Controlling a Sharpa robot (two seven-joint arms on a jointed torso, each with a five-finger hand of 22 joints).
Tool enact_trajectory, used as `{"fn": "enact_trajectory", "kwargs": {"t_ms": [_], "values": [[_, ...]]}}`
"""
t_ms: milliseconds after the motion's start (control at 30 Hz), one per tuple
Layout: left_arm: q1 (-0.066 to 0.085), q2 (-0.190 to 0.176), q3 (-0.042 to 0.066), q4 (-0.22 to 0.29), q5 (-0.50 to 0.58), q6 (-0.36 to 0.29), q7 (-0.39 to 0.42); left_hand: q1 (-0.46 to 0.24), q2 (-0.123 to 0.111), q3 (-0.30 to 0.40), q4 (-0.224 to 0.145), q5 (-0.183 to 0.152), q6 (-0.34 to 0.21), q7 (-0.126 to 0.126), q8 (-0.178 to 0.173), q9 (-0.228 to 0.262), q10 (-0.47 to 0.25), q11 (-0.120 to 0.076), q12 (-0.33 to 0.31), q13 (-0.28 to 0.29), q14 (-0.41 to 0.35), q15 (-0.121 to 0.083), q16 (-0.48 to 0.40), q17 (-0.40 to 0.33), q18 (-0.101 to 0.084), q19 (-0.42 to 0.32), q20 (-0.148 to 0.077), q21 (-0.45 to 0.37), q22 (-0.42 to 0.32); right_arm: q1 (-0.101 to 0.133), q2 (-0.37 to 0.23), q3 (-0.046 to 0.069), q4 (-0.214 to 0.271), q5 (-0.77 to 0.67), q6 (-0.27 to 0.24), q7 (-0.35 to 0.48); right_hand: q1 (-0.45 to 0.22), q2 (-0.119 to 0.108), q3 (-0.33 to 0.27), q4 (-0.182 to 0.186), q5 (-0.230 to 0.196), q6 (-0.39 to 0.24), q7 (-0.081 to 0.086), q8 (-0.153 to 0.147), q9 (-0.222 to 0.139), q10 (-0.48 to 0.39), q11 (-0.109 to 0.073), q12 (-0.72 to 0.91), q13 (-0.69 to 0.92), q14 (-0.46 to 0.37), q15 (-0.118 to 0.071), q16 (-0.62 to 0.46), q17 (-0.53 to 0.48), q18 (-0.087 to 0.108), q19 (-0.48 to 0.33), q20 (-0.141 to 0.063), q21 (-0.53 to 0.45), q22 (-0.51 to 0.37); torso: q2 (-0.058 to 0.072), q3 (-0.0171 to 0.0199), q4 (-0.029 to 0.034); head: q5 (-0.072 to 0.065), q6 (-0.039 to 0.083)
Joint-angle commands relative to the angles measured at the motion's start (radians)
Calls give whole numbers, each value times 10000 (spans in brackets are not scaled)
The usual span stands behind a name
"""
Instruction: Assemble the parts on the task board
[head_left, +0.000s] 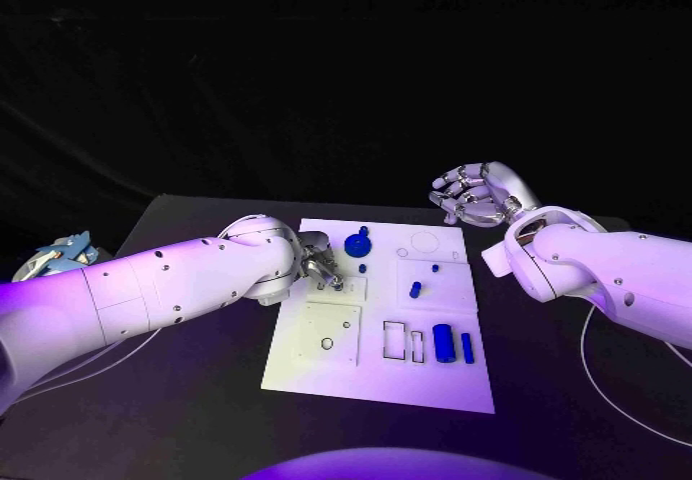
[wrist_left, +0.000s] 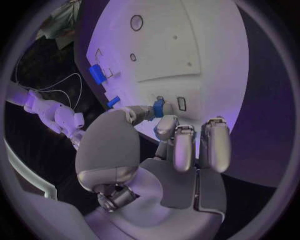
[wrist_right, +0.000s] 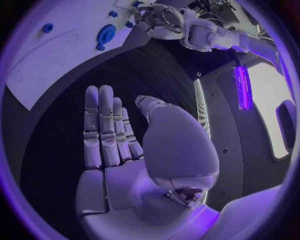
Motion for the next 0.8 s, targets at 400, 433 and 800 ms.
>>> {"fn": "enact_trajectory", "kwargs": {"t_ms": [400, 433, 800], "values": [[-44, 116, 2, -59, -114, 131, -74, 4, 120, 2036, -1954, 38, 108, -105, 55, 28, 29, -41, -29, -65, 928, -57, 31, 2157, -90, 68, 1, 42, 292, -4, -20, 2, 31, 93, 37, 79, 3, -101, 24, -65, 70, -56, 41, 77, -7, -46, 27, -53, -36, -26, 52, -102, 8, 101, 11, 87, -69, -34, 10, -6, -2, 10, -46], [-49, 127, 2, -69, -124, 135, -78, 4, 120, 2036, -1954, 38, 108, -105, 55, 28, 29, -41, -29, -65, 928, -57, 31, 2157, -90, 68, 1, 42, 292, -4, -20, 2, 32, 98, 39, 78, 3, -101, 24, -65, 70, -56, 41, 77, -7, -46, 27, -53, -36, -26, 52, -102, 8, 101, 11, 87, -69, -34, 7, -7, -1, 11, -50], [-67, 174, 3, -95, -340, 257, -137, 2, 120, 2043, -1956, 41, 104, -106, 58, 33, 25, -42, -34, -72, 924, -58, 22, 2140, -91, 70, -1, 43, 294, -4, -35, 2, 45, 119, 63, 66, -12, -98, 21, -61, 73, -51, 41, 88, -5, -42, 28, -56, -50, -19, 54, -120, 11, 101, 17, 88, -81, -48, 12, -1, 7, -27, -40]]}}
